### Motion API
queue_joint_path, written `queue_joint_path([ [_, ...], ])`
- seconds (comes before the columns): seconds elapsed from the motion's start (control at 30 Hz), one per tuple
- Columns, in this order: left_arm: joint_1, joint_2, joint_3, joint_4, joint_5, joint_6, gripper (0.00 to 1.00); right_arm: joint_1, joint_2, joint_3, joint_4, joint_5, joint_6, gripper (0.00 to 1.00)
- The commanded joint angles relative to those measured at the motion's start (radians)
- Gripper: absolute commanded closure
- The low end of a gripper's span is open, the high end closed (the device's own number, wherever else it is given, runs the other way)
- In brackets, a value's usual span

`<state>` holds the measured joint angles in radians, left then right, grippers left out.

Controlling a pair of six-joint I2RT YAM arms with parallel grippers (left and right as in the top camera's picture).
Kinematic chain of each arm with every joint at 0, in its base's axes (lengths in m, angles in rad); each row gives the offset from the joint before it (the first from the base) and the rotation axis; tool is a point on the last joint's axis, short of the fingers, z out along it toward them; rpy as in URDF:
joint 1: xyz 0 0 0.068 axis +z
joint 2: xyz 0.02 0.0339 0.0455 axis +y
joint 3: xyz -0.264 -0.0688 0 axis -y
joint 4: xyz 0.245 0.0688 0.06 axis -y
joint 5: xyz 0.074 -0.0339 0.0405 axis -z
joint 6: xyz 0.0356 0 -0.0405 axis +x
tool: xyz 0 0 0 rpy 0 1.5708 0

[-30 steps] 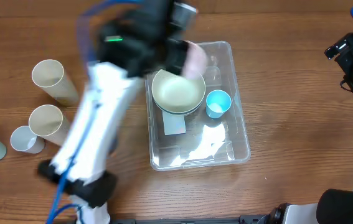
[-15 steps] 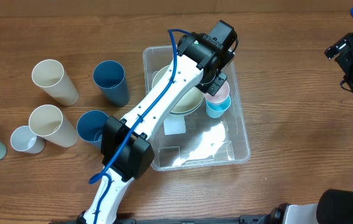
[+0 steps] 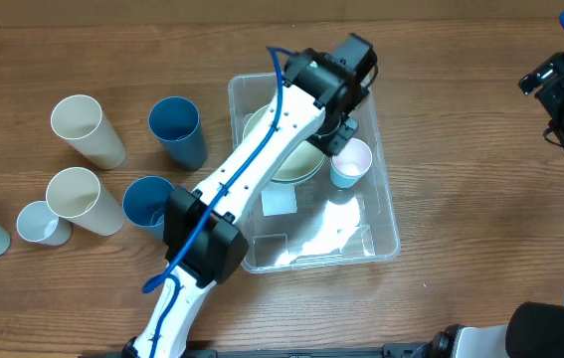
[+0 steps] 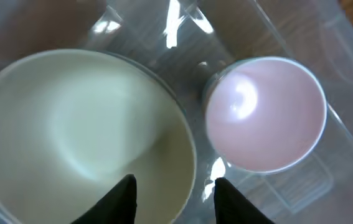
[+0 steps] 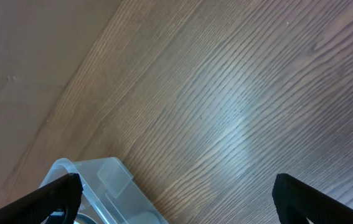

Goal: Pack container
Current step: 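Place the pink cup into the light blue cup in the bin, then grasp the mint green cup with the left gripper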

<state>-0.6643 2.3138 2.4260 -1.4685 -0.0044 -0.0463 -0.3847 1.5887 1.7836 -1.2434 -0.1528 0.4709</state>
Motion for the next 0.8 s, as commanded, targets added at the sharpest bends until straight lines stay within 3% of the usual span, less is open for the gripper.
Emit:
queue_joint_path([
  [0.0,0.069,-0.066,0.184,-0.146,-0.164,-0.155,0.59,0.0,-0.008,0.005,0.003,0.002,0.005,0.0],
  [0.07,0.143,-0.13,0.237,-0.221,-0.22,-0.199,0.61,0.0,-0.008,0.005,0.003,0.002,0.005,0.0],
  [0.1,0.181,-0.171,0.233,-0.221,-0.208,-0.215,0.56,0.0,-0.008,0.005,0.003,0.002,0.005,0.0],
  [0.3,0.562,-0.44,0.162,-0.221,-0.098,-0.263,0.5,0.0,-0.008,0.005,0.003,0.002,0.005,0.0],
  [0.47,1.022,-0.626,-0.098,-0.221,-0.099,-0.296,0.43,0.0,-0.008,0.005,0.003,0.002,0.005,0.0],
  [0.6,1.356,-0.649,-0.352,-0.215,-0.082,-0.392,0.32,0.0,-0.008,0.005,0.003,0.002,0.005,0.0],
  [0.67,1.514,-0.639,-0.544,-0.142,-0.01,-0.392,0.37,0.0,-0.008,0.005,0.003,0.002,0.005,0.0],
  [0.77,1.63,-0.639,-0.697,-0.039,0.027,-0.394,0.39,0.0,-0.008,0.005,0.003,0.002,0.005,0.0],
])
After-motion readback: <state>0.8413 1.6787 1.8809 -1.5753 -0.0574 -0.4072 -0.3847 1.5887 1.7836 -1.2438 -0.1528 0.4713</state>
